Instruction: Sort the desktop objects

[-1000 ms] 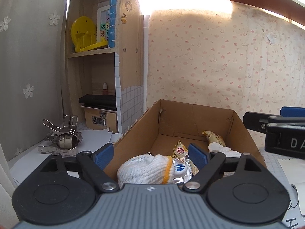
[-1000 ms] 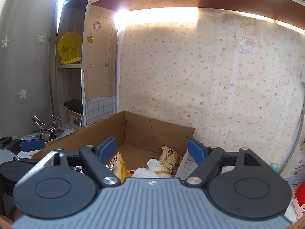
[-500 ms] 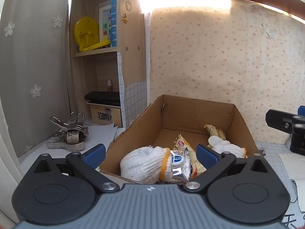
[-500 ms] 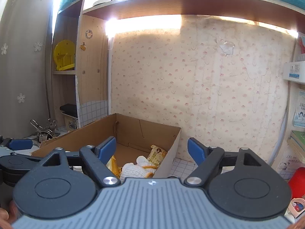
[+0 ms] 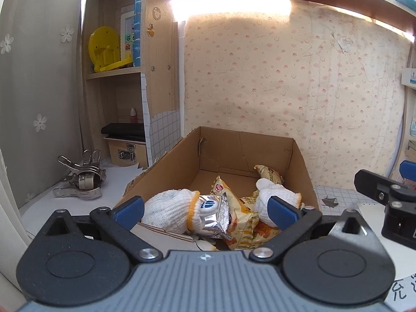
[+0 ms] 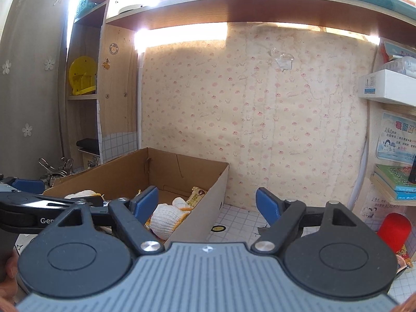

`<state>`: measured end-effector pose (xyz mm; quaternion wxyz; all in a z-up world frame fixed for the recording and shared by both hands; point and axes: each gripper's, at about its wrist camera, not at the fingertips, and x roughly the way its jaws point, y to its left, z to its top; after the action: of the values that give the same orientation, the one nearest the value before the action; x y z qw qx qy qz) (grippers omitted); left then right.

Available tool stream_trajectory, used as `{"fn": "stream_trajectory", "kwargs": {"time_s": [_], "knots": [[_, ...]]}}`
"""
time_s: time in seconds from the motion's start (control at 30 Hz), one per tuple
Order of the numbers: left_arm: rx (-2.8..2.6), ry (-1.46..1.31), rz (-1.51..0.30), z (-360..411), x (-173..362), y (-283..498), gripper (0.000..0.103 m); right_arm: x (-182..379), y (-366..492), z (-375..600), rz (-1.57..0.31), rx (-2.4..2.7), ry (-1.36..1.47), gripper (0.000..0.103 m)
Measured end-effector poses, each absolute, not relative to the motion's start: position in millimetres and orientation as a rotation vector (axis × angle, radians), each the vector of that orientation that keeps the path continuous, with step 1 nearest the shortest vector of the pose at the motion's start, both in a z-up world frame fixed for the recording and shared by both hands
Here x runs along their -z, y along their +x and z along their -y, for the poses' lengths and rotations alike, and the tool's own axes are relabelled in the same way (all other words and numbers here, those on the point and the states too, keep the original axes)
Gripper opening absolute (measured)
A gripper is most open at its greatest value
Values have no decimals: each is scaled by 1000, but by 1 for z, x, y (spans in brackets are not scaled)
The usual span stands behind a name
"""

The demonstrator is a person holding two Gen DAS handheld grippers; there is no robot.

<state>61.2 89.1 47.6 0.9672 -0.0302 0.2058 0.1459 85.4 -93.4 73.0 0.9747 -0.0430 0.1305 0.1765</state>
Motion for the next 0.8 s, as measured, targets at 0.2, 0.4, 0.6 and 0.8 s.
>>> {"fn": "stream_trajectory", "kwargs": {"time_s": [0.2, 0.4, 0.6, 0.8], "knots": [[-305, 18, -415, -69, -47, 57, 103, -70, 76, 104, -264, -337, -92, 80], [-278, 4, -422, -61, -47, 54, 103, -67, 70, 111, -265, -316, -105, 80], [-290, 36, -402, -55, -48, 51, 103, -63, 69, 115, -278, -311, -99, 80], [-280, 28, -398, -56, -50, 49, 103, -63, 69, 113, -281, -312, -110, 81]]}}
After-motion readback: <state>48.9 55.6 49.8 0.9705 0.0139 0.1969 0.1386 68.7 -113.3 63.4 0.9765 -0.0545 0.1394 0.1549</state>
